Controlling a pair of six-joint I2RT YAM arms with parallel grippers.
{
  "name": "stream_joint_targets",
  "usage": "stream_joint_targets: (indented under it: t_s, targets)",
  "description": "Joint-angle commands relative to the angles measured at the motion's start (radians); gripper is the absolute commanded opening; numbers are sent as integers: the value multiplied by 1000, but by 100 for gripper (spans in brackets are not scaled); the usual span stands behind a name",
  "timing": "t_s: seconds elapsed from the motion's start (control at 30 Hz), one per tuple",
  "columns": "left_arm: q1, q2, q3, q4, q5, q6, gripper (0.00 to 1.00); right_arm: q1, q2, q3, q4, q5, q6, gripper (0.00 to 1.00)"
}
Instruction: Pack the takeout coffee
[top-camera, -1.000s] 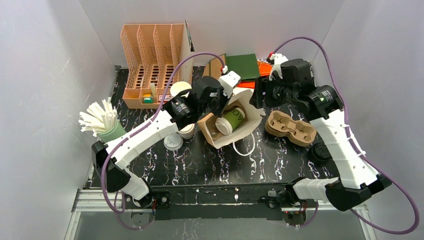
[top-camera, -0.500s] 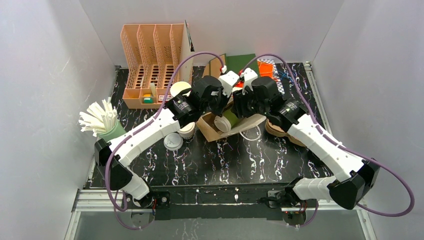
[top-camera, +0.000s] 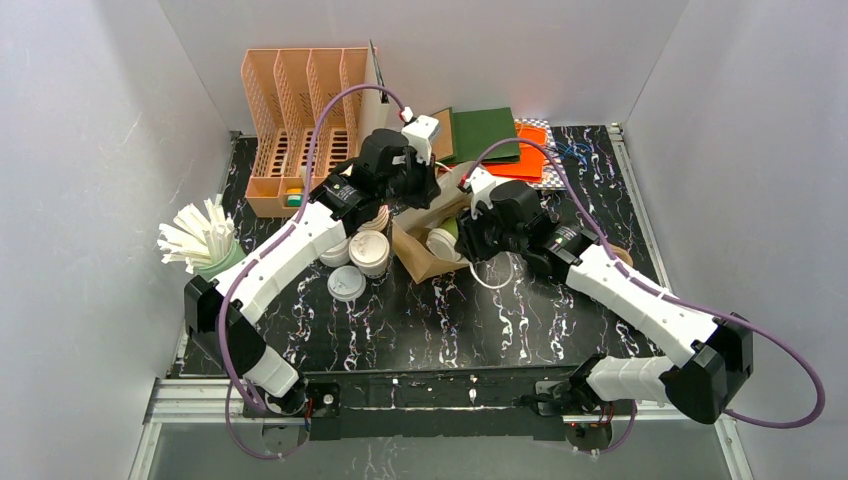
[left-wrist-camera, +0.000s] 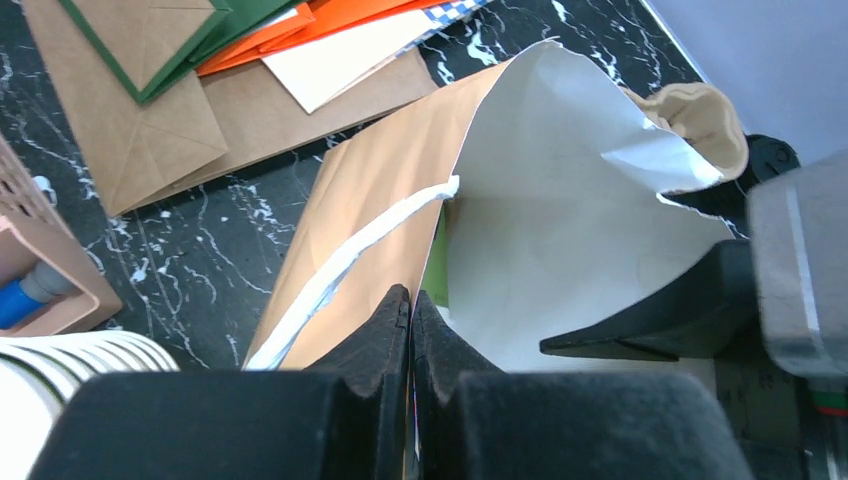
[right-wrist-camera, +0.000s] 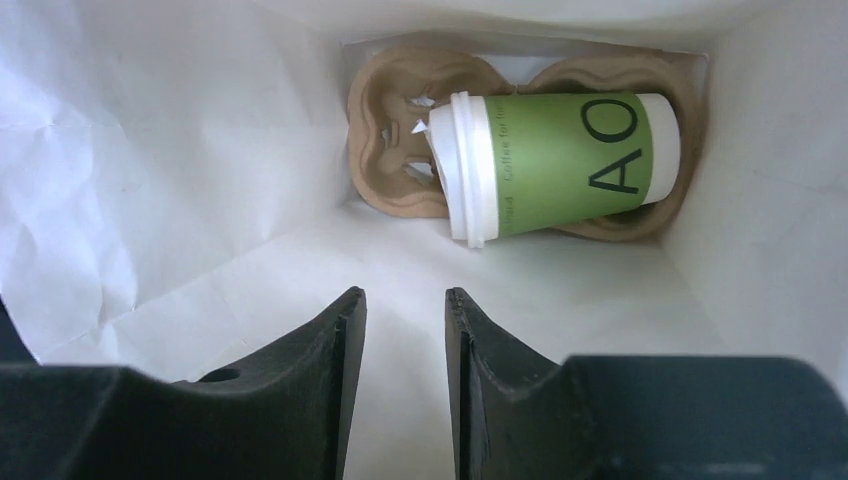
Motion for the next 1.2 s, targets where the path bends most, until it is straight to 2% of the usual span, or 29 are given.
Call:
stream_joint_targets:
  t_s: [0.0,0.17,0.37,0.47,0.63,0.93,1.17]
  targets:
    - [-2,-3,6,40,64,-11,0,-3,12,6,-52,-21,3,44]
    - [-2,-4,37,10,128,-2,0,-5,21,-33,42,-28,-18,54]
    - [-1,-32,16,3,151,5,0,-27,123,-13,123,-5,-47,78]
    - [-2,-33,14,1,157,0,0,-30,186,15,119,30,-54,81]
    - [-2,-28,12,3,167,-1,0,-30,267,50,118,168,-78,81]
    - [-1,-13,20,10,187,-7,0,-29,312,31,160,234,-84,89]
    - [-1,-20,15,4,187,-2,0,-34,310,99,122,319,-64,69]
